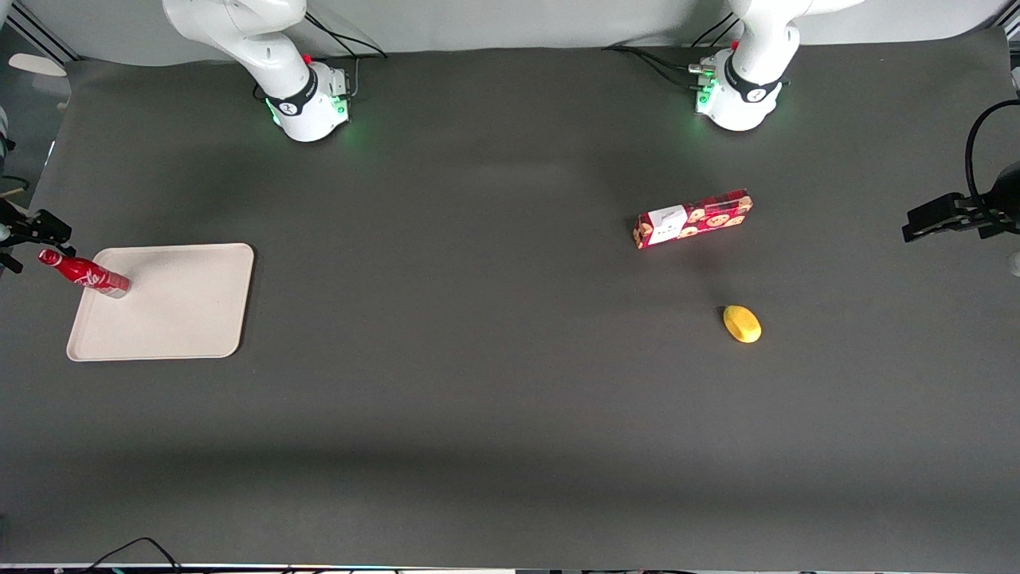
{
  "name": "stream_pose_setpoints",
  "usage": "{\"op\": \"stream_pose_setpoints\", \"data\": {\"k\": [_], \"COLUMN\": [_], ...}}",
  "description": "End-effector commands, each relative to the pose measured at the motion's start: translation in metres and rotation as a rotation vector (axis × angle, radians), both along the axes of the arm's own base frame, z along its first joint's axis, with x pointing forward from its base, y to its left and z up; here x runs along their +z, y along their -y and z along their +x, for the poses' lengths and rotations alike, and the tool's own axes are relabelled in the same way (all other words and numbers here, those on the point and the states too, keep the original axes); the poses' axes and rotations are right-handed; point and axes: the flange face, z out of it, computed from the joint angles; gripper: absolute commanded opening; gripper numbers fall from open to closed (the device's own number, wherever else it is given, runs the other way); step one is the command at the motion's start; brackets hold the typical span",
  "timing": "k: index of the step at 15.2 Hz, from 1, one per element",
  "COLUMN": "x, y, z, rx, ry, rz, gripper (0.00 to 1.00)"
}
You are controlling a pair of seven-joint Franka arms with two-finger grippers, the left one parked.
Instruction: Place coke bottle on tray
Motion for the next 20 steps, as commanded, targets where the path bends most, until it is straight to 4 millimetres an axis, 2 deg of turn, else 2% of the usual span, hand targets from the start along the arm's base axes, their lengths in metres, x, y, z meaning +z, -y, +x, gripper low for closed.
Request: {"op": "stream_pose_setpoints", "data": {"k": [1,3,6,10,12,14,16,17,20], "x": [0.042,0.088,0.149,0.231,0.256,0.262,0.252,0.245,0.225], "y": [-0.004,-0.014,-0.076,-0.2,-0.266,-0.327,-0.37,-0.386,-0.402], "z": [0.014,0.024,0.047,0.066,0.073,0.079,0.086,0.092,0.114], "rx": [-0.003,-0.046,-0.117,-0.246,-0.292,-0.34,-0.392,-0.405,-0.413], "ry": [-0.044,-0.112,-0.177,-0.251,-0.267,-0.26,-0.265,-0.266,-0.248], "rz": [0.041,0.023,0.024,0.035,0.027,0.014,0.002,-0.004,-0.005], "gripper": [1.0,1.0,1.0,1.0,1.0,1.0,1.0,1.0,1.0]}}
